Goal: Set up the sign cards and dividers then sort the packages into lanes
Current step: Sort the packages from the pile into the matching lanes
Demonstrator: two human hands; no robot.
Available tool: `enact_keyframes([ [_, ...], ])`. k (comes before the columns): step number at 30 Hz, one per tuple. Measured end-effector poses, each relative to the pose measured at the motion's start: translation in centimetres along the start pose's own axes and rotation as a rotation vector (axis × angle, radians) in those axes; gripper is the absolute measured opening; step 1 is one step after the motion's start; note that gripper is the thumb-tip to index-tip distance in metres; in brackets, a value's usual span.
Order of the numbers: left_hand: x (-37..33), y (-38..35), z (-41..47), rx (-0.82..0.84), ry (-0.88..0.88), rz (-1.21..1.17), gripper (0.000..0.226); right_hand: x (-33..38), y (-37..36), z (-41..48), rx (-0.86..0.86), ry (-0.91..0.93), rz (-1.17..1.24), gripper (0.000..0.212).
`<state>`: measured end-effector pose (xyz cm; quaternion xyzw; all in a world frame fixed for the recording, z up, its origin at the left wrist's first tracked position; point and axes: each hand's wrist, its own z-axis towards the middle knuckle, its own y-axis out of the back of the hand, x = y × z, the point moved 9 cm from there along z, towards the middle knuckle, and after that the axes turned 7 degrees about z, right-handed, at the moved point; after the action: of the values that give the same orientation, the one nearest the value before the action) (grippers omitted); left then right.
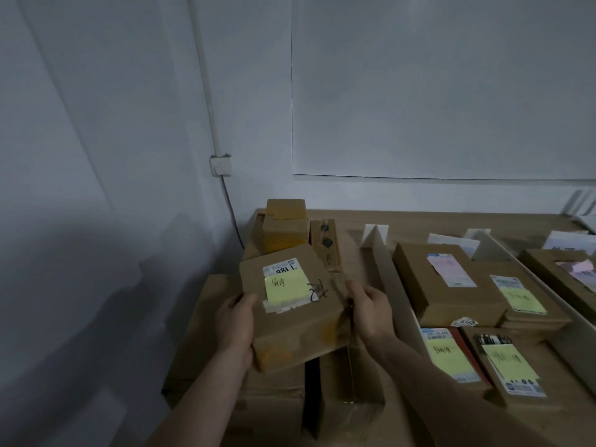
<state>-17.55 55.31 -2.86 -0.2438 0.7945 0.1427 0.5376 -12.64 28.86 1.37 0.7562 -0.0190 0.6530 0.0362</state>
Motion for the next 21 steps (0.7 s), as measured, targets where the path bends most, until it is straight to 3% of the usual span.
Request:
enact_keyframes([
  [4, 1.1, 0.1, 0.1, 0.033, 0.044, -0.020, 0.024, -1.9, -1.4, 0.1, 0.099, -0.084, -0.023, 0.044],
  [8, 1.7, -0.1, 0.0, 0.087, 0.067, -0.020, 0.033, -3.8, -3.2, 0.3, 0.208, -0.156, 0.040, 0.091],
  [11, 1.3, -0.1, -0.5, 0.093, 0.048, -0.028, 0.033, -3.8, -3.6, -0.1, 0.236, -0.148, 0.054, 0.103],
  [18, 0.0, 0.0, -1.2, 0.093, -0.022, -0.035, 0.037, -1.0, -3.5, -2.2, 0.257, -0.075, 0.110, 0.077],
  [21, -0.5, -0.4, -1.6, 0.097, -0.039, -0.041, 0.040, -0.4, -2.6, -2.3, 0.207, -0.042, 0.139, 0.050],
])
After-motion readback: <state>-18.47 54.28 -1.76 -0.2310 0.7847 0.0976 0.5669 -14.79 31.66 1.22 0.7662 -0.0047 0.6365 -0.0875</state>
